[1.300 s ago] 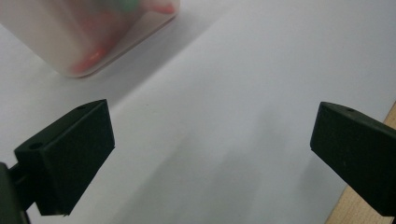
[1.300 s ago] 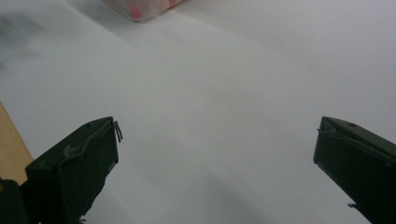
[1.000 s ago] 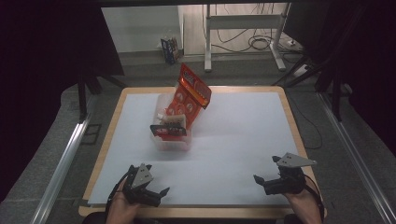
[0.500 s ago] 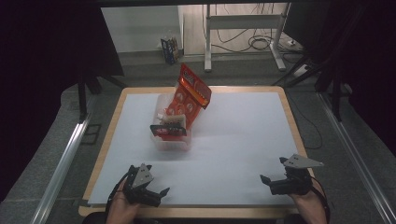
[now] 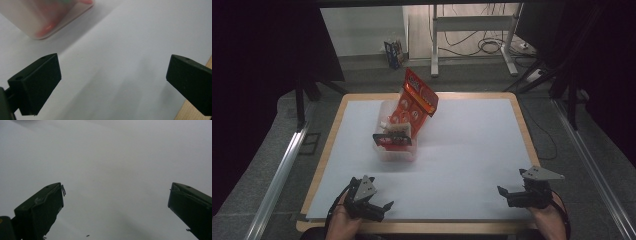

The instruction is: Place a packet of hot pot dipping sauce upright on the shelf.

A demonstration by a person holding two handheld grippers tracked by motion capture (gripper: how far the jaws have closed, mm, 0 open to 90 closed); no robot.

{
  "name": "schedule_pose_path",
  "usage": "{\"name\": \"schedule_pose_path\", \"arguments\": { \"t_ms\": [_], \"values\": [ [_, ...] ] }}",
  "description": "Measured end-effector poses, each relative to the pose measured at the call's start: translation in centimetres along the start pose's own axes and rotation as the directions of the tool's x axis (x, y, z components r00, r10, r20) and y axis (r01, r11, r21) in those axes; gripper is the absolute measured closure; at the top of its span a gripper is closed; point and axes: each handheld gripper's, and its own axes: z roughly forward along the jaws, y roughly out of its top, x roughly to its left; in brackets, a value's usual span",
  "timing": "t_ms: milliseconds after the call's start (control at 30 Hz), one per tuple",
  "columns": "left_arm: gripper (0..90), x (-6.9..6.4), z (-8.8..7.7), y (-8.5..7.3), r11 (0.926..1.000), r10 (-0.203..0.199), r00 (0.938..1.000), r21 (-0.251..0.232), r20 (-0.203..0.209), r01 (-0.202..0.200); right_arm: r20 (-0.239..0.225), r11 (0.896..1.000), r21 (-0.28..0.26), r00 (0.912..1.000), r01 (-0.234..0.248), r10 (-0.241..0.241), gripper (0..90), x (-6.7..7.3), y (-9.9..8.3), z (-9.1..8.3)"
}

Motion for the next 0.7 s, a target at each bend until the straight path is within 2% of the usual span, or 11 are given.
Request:
{"name": "schedule_pose_path", "arguments": {
  "t_ms": [333,700],
  "values": [
    [0.0,0.0,0.0,0.0,1.0,0.004,1.0,0.003,0.0,-0.004,0.018,1.0,0.014,0.9995,-0.026,0.026,0.0,-0.9,-0.8,0.1],
    [0.0,-0.1,0.1,0.0,0.9999,0.007,1.0,0.01,0.001,-0.007,0.014,0.997,0.051,0.9984,-0.055,0.055,0.0,-1.6,-1.4,0.6]
  ]
}}
